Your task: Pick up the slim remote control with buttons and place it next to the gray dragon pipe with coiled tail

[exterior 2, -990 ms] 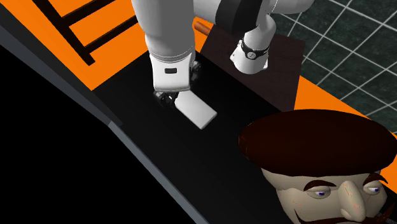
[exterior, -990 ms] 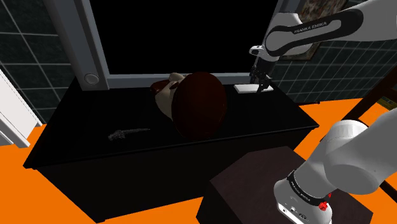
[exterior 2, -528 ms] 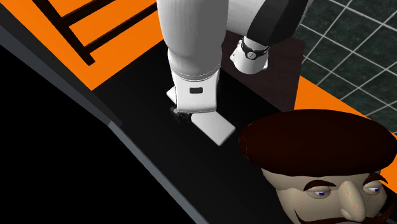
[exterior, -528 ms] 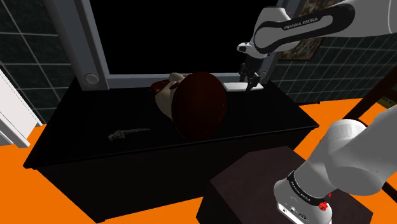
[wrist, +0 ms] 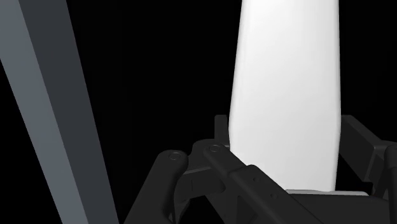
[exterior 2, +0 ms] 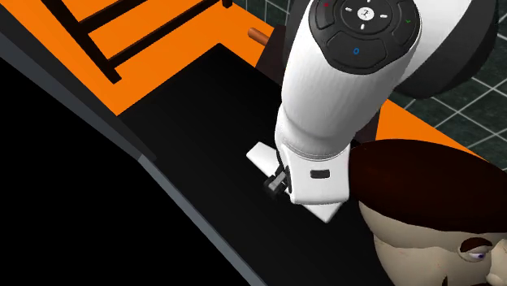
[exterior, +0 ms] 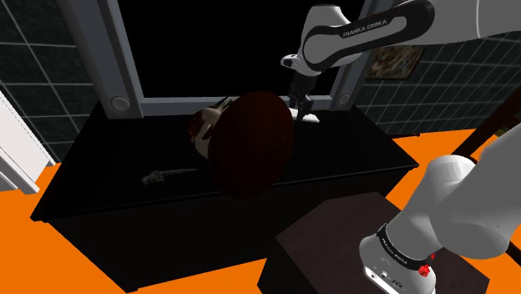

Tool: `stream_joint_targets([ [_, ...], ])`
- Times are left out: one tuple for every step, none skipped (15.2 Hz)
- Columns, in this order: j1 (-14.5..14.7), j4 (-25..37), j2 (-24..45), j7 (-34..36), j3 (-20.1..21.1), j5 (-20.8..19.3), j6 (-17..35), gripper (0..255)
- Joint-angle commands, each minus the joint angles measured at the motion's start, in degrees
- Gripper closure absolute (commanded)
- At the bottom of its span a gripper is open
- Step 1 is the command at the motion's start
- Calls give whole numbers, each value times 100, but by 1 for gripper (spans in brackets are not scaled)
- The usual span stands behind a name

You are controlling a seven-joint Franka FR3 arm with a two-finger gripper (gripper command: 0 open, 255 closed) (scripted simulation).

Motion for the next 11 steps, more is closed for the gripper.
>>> stream_joint_targets([
  [122, 225, 207, 171, 116, 118, -36, 255],
  [185, 344, 322, 258, 174, 176, -49, 255],
  [244, 469, 440, 342, 231, 232, -64, 255],
  [302, 601, 562, 425, 287, 286, -82, 255],
  [357, 739, 687, 506, 341, 339, -103, 255],
  [411, 884, 814, 586, 393, 391, -127, 255],
  [463, 1036, 945, 665, 444, 441, -155, 255],
  [513, 1195, 1079, 742, 493, 489, -186, 255],
  [561, 1361, 1216, 818, 541, 535, -220, 255],
  [606, 1534, 1356, 894, 588, 580, -259, 255],
  [649, 1714, 1499, 968, 634, 623, -301, 255],
])
